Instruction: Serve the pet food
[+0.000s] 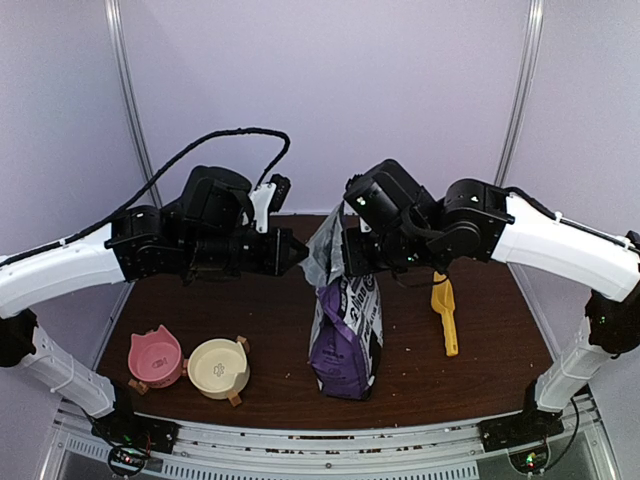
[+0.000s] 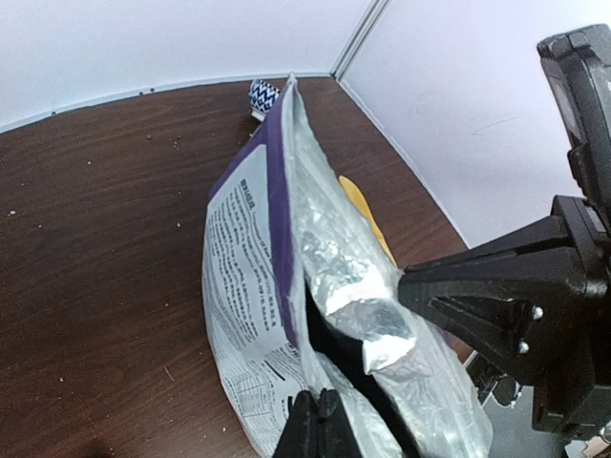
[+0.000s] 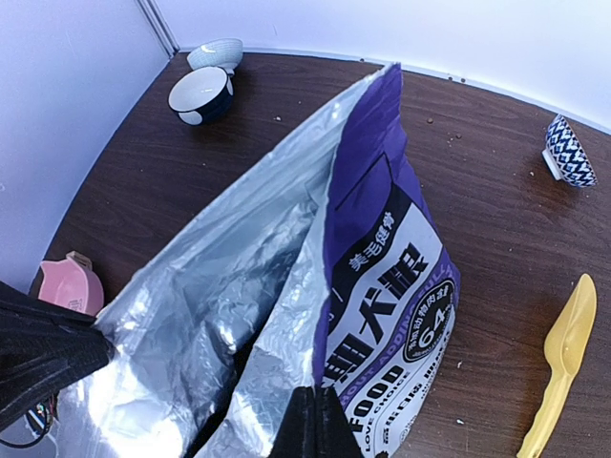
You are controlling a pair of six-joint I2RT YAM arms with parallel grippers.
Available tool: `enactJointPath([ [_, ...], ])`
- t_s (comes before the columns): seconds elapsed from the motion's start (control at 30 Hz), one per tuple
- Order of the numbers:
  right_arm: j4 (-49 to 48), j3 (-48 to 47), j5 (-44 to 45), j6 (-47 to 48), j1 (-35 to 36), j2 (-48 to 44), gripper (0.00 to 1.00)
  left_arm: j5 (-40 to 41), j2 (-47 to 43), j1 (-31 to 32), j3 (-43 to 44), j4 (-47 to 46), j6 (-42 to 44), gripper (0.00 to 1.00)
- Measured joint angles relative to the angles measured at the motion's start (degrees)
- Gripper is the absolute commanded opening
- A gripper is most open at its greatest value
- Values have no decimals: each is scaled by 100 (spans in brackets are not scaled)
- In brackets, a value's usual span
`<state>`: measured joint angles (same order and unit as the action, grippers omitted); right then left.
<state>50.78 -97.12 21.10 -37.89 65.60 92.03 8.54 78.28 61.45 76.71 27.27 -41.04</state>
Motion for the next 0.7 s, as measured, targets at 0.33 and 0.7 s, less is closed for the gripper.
enactJointPath([
  [0.33, 387, -31, 146, -114, 0, -315, 0, 219, -9, 0, 59, 184, 83, 0],
  [0.7, 1108, -282, 450, -280, 17, -334, 0, 455, -9, 0, 144, 415, 164, 0],
])
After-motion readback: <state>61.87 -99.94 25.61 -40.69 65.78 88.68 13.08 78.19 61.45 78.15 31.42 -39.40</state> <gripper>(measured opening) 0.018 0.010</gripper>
